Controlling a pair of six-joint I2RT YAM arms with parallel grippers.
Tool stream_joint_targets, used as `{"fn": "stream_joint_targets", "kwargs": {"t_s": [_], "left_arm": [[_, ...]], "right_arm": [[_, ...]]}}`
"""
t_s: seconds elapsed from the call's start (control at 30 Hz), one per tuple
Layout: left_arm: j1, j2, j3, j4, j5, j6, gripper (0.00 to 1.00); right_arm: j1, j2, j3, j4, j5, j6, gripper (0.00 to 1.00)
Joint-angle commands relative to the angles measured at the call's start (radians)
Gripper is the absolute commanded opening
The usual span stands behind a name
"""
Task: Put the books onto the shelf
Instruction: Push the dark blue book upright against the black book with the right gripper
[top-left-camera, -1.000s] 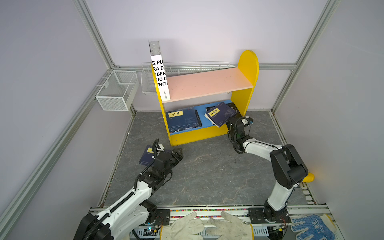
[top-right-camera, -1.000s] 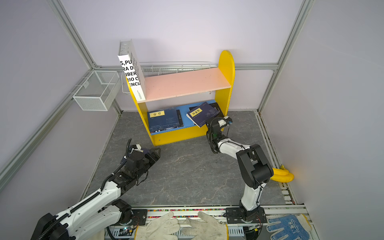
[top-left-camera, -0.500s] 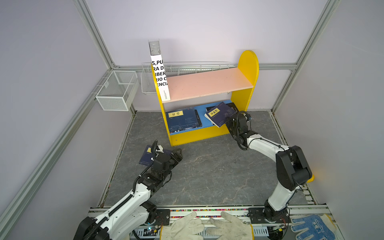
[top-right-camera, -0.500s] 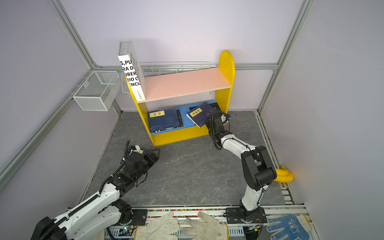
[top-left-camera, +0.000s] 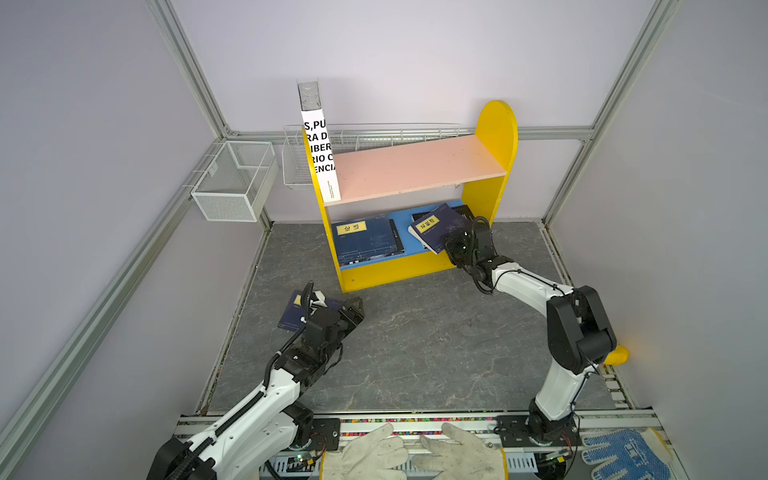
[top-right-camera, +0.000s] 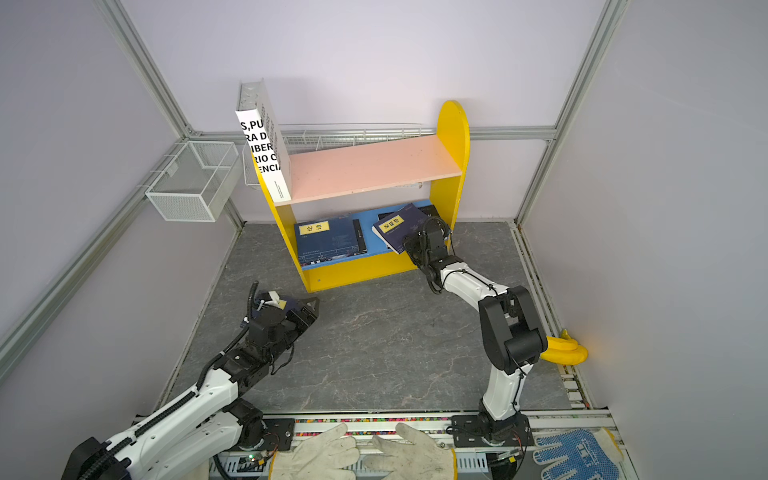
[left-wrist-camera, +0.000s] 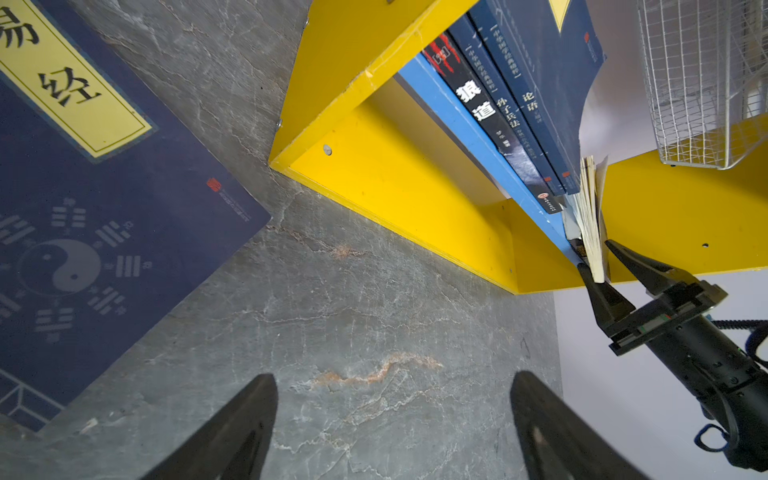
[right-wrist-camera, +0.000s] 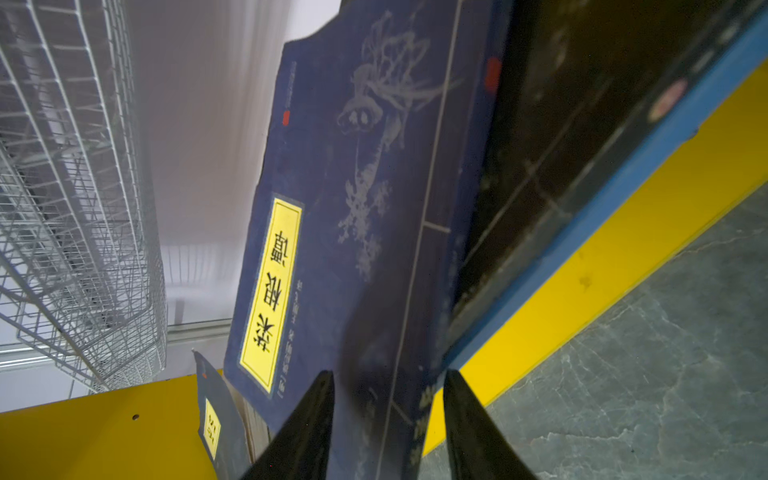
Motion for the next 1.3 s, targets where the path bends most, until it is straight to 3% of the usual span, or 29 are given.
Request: {"fn": "stream_joint_targets", "kwargs": {"t_s": [0.0,0.37,0.67,1.03,1.27], "left_arm": [[0.007,-0.008,-0.012,0.0,-0.014,-0.014,0.89],[0.007,-0.001,-0.013,0.004,-0.009,-0.016,0.89],[0.007,0.002,-0.012,0.006,-0.009,-0.015,0.89],[0.007,-0.026,-0.02,-0.032,-0.023,-0.014,0.88],[0.007,-0.033,-0.017,-0.039,-0.028,-0.009,0.89]], "right_arm": [[0.002,0.015,0.005,0.017,-0.045,0.031,0.36],[0.025,-0.003,-0.027,0.11,-0.065,0.087,0.07],[0.056,-0.073,-0.09,0.254,0.112,0.065,0.07],[0.067,-0.02,-0.141,0.592,0.229,0.175,0.07],[0.072,-0.007,-0.16,0.592,0.362,0.159,0.07]]}}
